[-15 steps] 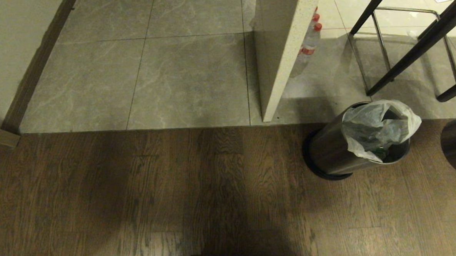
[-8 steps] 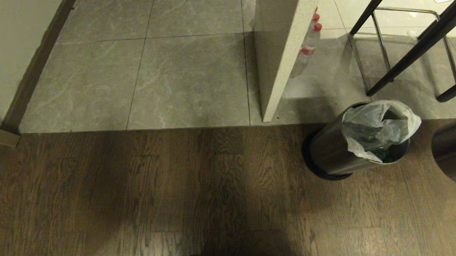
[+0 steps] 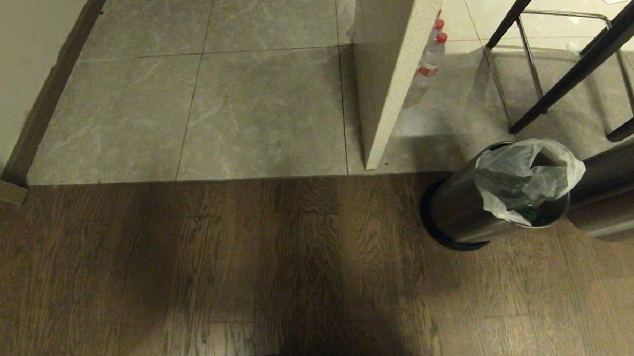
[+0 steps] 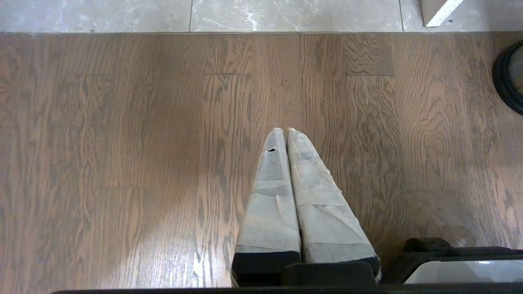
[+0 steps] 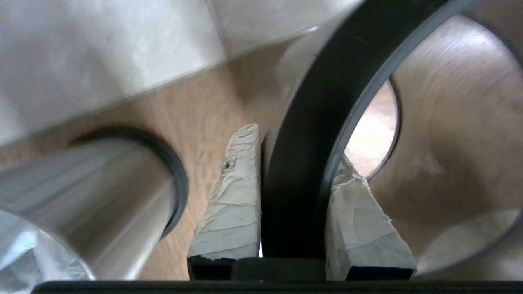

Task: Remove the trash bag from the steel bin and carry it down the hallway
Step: Place the outer trash can on the ground

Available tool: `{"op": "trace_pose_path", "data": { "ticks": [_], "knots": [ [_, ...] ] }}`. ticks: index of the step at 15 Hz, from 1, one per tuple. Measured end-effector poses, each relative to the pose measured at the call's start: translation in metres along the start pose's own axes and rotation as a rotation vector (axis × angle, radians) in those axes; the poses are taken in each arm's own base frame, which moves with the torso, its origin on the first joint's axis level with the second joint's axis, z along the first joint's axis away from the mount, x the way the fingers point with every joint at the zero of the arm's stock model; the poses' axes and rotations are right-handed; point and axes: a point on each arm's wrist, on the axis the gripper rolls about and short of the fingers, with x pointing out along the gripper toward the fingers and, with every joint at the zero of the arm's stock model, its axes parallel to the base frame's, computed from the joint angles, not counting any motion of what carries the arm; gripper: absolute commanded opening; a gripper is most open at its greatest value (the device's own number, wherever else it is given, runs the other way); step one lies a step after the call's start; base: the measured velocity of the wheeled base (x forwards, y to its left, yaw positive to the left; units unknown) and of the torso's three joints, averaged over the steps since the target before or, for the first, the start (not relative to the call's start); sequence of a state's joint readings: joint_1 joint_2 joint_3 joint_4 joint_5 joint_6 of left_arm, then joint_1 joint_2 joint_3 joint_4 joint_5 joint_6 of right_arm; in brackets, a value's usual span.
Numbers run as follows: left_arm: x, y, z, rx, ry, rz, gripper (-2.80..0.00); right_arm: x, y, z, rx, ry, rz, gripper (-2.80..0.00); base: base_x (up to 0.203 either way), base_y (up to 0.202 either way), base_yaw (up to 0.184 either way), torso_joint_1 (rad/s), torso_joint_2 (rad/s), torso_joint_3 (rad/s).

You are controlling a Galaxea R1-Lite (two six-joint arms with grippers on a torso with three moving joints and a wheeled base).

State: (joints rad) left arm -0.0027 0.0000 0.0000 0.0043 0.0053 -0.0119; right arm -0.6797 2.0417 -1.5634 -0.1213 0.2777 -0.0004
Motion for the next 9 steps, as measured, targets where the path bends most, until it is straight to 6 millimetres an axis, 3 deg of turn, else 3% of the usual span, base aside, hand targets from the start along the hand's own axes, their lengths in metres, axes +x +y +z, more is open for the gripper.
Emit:
{"op": "trace_pose_path", "data": {
  "ticks": [9],
  "knots": [
    [0.000,0.000,0.000,0.000,0.000,0.000,-2.80,0.029,0.001,-0.022,-0.007,0.031,0.023,-2.80,0.000,0.000,0.000,0.000,0.00,0.000]
  ]
}}
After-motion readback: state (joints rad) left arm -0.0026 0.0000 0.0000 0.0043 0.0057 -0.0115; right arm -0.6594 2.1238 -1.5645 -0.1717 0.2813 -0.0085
